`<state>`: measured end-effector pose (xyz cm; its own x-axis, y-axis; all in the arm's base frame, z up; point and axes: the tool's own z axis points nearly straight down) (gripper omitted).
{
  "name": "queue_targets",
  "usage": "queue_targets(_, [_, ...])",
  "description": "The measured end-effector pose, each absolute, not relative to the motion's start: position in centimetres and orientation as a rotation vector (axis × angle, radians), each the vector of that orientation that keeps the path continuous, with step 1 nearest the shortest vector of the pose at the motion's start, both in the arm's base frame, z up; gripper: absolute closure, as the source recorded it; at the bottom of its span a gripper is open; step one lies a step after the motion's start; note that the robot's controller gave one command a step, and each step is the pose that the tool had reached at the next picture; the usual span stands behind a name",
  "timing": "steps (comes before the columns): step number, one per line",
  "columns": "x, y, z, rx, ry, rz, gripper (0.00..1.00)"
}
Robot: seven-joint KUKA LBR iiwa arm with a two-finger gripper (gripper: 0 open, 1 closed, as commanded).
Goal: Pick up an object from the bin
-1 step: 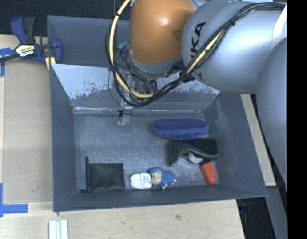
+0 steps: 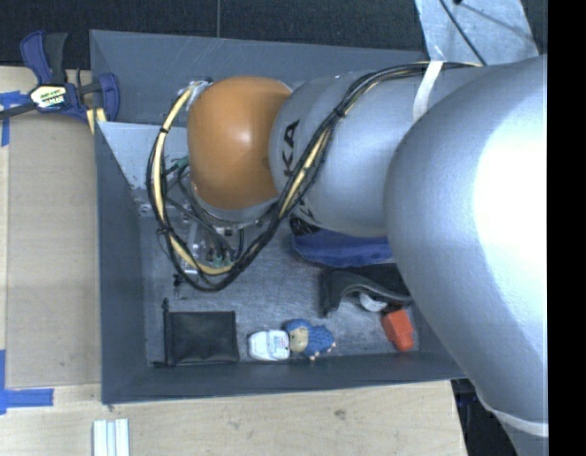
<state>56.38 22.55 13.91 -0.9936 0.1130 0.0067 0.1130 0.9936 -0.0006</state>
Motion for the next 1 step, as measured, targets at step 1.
queue_targets(1, [49.58, 18.33, 7.38, -0.123, -3.129, 0.008, 0.00])
